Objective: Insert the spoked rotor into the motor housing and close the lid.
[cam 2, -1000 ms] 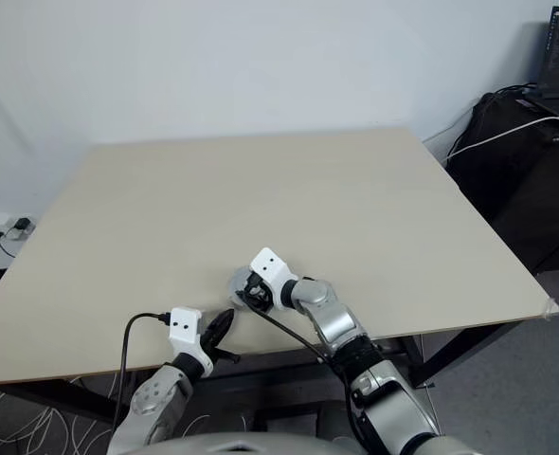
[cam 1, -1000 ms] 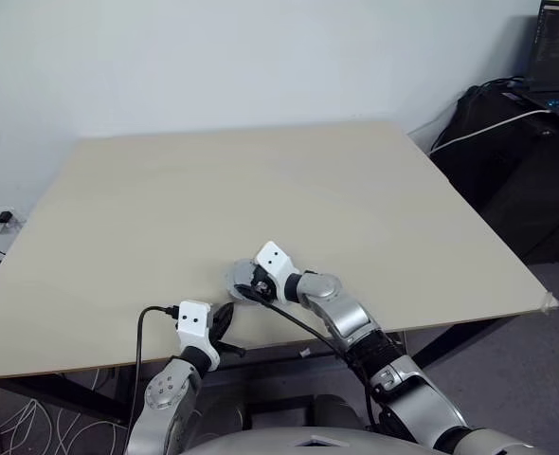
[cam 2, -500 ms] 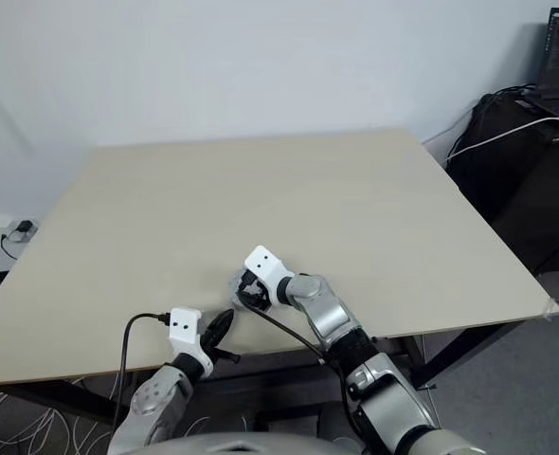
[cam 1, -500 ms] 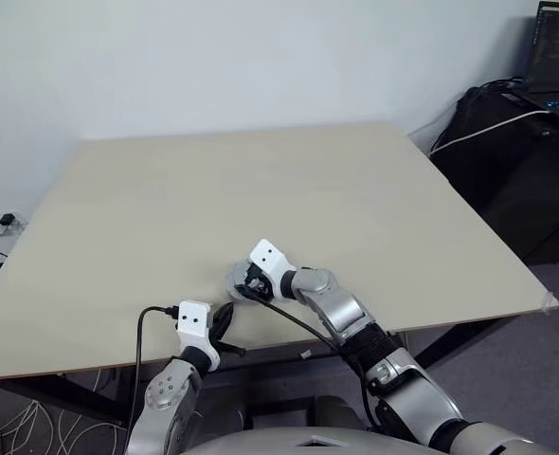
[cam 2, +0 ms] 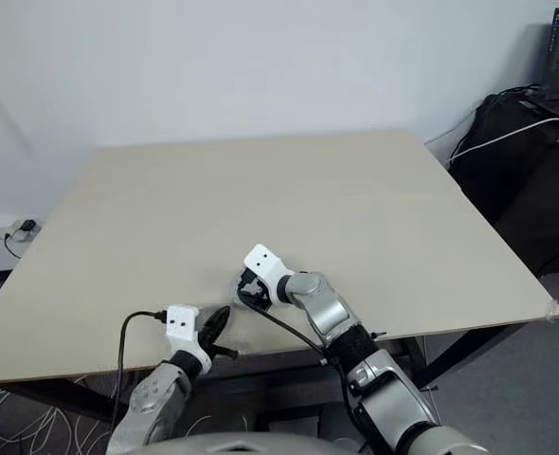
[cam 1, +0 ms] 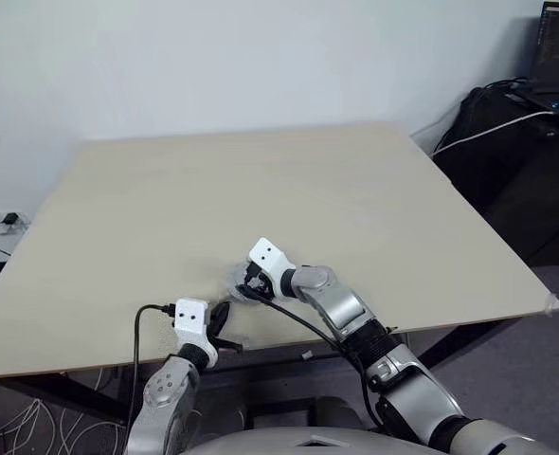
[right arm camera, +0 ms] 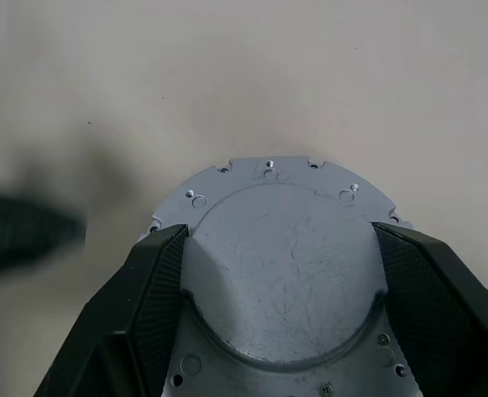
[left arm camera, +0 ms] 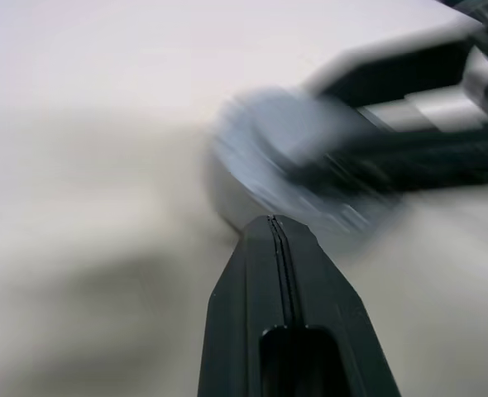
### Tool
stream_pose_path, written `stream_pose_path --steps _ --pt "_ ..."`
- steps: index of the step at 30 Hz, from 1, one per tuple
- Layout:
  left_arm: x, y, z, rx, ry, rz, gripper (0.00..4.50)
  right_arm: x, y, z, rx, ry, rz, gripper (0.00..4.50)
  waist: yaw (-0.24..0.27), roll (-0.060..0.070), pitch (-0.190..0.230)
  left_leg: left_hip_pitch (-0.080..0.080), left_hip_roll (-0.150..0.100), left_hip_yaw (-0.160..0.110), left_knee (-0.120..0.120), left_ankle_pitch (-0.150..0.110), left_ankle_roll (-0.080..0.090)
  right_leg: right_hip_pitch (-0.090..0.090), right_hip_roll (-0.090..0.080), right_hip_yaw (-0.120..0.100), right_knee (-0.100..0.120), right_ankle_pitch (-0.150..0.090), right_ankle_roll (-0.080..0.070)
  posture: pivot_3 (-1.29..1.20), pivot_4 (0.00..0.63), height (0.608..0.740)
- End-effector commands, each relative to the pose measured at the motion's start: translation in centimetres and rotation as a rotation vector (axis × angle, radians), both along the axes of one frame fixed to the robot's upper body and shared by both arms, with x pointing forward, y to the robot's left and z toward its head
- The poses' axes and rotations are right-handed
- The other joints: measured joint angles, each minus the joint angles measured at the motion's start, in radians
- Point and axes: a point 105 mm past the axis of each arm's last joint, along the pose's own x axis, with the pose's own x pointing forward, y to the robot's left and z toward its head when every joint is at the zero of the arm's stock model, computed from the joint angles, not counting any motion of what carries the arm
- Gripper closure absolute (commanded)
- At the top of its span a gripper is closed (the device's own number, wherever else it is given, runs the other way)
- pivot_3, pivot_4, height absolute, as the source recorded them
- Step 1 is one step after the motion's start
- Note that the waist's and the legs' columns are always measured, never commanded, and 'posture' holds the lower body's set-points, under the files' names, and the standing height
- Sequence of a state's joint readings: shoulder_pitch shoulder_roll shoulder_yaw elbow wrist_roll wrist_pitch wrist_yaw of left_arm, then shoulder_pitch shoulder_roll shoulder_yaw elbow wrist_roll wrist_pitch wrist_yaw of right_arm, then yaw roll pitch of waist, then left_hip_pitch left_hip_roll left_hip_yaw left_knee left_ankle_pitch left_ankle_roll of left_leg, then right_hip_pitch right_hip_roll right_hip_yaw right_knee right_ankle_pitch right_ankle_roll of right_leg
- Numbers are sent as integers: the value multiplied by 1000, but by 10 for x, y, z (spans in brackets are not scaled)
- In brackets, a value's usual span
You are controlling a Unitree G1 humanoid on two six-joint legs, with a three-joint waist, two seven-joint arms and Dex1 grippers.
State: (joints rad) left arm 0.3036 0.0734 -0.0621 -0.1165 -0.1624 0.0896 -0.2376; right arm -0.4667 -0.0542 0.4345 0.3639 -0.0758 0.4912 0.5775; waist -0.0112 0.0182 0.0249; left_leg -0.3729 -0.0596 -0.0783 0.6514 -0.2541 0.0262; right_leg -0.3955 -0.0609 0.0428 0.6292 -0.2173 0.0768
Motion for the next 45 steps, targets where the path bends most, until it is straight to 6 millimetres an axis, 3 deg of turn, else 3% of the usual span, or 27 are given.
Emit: stream_pose_path --steps 1,16,26,45 --pt "22 22 32 -33 -113 90 4500 1 -8 -4 -42 5 -15 1306 0 0 0 0 0 0 0 0 0 0 0 0 0 0 0 0 0 740" --pt "64 9 28 -202 132 -82 4500 1 -7 -4 -35 5 -32 1306 -1 -2 -1 1 -1 0 0 3 3 2 1 0 0 2 2 0 0 740" --pt "70 5 20 -225 276 -215 4500 2 -8 -2 -32 -1 -43 1306 -3 -2 -1 3 -2 -1 -2 3 3 2 1 1 0 5 -3 0 0 740" --pt "74 -7 14 -216 399 -335 4500 1 -5 -1 -27 -2 -32 1306 -3 -2 -1 3 -2 -2 -3 3 2 2 1 1 0 5 -3 0 0 740"
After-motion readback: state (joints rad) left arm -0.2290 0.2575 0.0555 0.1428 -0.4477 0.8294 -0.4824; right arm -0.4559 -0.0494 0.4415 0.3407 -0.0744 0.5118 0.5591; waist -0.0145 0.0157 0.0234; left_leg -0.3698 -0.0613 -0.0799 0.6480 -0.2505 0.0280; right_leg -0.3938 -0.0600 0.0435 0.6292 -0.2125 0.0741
